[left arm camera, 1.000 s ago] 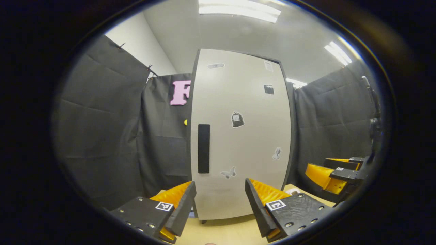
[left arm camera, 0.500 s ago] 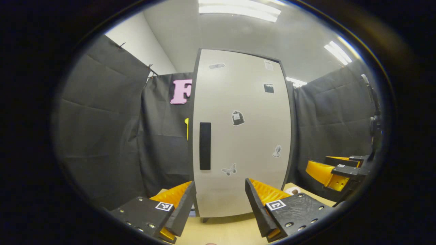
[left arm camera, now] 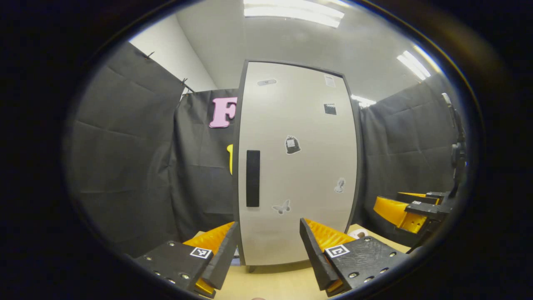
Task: Open the cabinet door with the right hand, grasp the bottle in the cabinet with the left hand and place it on the coaster, then close the cabinet door with the right hand.
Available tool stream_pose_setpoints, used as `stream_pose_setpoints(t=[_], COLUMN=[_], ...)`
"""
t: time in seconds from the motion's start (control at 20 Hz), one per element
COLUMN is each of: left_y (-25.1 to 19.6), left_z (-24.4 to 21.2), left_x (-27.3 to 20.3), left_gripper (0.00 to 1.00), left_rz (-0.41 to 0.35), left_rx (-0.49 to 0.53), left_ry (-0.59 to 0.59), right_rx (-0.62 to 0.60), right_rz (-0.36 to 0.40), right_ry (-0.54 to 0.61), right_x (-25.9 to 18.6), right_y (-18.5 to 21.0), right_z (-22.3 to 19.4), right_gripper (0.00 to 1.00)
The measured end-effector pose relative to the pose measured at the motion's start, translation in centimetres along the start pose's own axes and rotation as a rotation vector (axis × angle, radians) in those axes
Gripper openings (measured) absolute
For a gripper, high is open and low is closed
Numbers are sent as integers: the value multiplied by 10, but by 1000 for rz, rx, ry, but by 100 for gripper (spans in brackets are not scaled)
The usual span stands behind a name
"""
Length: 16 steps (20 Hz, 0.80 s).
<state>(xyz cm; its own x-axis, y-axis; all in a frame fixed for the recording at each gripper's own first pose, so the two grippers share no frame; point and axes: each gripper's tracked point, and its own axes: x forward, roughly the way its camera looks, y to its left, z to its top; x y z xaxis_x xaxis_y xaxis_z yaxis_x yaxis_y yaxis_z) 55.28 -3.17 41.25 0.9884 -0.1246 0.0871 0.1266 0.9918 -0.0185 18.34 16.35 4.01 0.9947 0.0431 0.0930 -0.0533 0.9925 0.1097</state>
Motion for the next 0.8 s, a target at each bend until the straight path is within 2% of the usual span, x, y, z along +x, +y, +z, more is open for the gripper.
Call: stream_pose_setpoints(t=[0.05,0.1,0.5,0.55,0.6,0.8], left_y=[0,1,0,-2,-3,-6], left_z=[-1,0,3,3,2,1], left_x=[-1,-1,2,1,1,2], left_gripper=[79,87,79,79,87,83], left_rz=[1,2,-4,-10,-14,-23], left_rx=[0,-2,-6,-5,-2,-6], left_ry=[0,-2,-10,-10,-5,-3], right_rx=[1,4,10,8,5,4], right_rz=[0,0,-3,-8,-11,-12], right_ry=[-1,-1,-18,-17,-16,-13], right_x=[0,-1,-4,-3,-4,-6], right_y=[0,0,0,-1,-2,-4], right_z=[0,1,6,5,5,4], right_gripper=[93,93,92,93,93,93])
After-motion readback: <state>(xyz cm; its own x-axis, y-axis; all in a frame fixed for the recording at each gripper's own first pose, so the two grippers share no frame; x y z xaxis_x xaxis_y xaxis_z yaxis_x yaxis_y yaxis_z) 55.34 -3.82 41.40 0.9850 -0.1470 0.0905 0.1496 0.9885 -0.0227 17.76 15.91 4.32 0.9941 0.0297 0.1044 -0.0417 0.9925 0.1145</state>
